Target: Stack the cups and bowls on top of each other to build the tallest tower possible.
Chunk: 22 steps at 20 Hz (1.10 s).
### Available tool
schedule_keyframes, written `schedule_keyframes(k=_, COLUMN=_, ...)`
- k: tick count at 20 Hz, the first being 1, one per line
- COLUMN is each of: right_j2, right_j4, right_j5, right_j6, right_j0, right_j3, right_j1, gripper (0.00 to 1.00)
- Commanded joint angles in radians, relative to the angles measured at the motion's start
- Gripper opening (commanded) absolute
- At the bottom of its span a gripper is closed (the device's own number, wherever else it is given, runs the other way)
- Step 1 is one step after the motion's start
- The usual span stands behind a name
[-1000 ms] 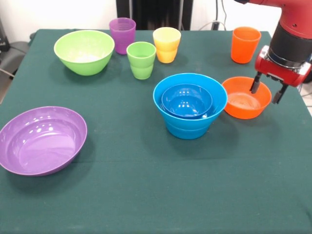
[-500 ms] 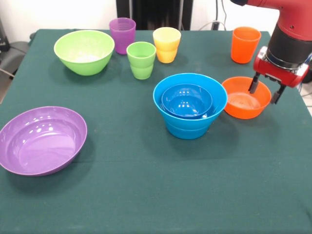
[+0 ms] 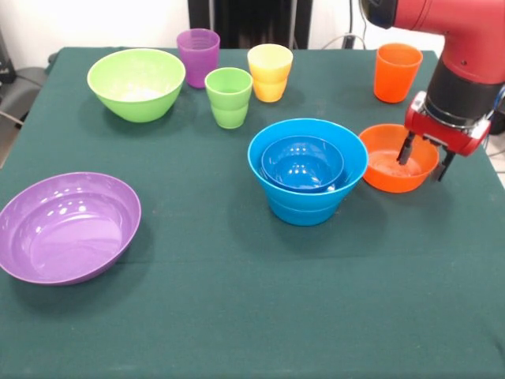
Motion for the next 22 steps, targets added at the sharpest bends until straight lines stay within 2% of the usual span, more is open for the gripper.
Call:
schedule_keyframes(k=1, right_j2=0.092, right_j4=0.039, right_j5=-0.075, right_j6=0.212, right_j0=0.008, right_j3=-0.037, right_j1=0.079, gripper=1.0)
schedule_keyframes(k=15, right_j2=0.1, right_j4=0.062, right_j5=-0.087, right_j6=0.202, right_j0=0.01, right_j3=-0.044, right_j1=0.101, gripper=1.0)
schedule_keyframes(k=16, right_j2=0.092, right_j4=0.06, right_j5=-0.094, right_j6=0.203, right_j0=0.016, right_j3=-0.048, right_j1=0.105, gripper=0.0)
schedule_keyframes(k=22, right_j2=0.074, right_j4=0.056, right_j5=-0.086, right_j6=0.188, right_j0=0.014, right_j3=-0.056, right_j1=0.102, gripper=0.0)
